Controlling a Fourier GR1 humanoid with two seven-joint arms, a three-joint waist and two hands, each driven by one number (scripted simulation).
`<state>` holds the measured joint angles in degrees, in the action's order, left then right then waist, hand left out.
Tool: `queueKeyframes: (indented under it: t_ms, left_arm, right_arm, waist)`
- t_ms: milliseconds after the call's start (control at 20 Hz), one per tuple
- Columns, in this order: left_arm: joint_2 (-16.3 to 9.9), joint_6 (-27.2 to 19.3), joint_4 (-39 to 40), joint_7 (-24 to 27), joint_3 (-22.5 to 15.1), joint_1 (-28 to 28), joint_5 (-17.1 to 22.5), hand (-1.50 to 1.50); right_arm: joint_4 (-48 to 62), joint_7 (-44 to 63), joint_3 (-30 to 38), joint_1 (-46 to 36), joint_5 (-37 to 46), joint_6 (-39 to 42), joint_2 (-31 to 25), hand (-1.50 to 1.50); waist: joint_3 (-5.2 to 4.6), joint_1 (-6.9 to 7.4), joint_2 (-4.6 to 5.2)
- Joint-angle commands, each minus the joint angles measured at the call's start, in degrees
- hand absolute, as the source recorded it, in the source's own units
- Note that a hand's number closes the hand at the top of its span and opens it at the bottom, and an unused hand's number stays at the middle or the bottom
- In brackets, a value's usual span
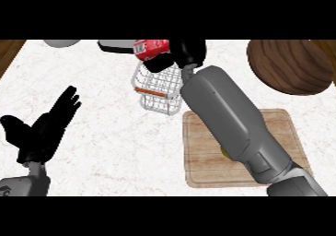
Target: Pick the can from the cutting board and place it in the tiered basket
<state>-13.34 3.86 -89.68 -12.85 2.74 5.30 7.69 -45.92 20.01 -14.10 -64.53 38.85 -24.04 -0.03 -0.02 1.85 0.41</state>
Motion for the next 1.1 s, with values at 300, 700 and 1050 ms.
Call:
queueKeyframes:
  t_ms: [300, 700, 1050]
  left_arm:
    - [2.08, -0.69, 4.33, 2.43, -1.24, 1.55, -3.27, 0.00]
    - [1.12, 0.05, 1.93, 0.50, -0.23, 1.25, -2.18, 0.00]
    - [-0.01, 1.19, 3.03, 2.02, 2.57, 0.10, -0.51, 0.00]
  right_arm:
    - [9.68, -6.06, -1.70, -5.07, -9.38, -7.34, 0.03, -1.50]
    - [6.05, -7.62, 3.36, -6.50, -23.39, -13.06, 0.03, -1.50]
    - [-0.08, -13.28, 15.13, -4.45, -32.14, -12.33, -1.31, -1.50]
  waist:
    - [-0.01, -0.36, 0.04]
    - [0.01, 0.36, 0.11]
    - [0.04, -1.31, -0.19]
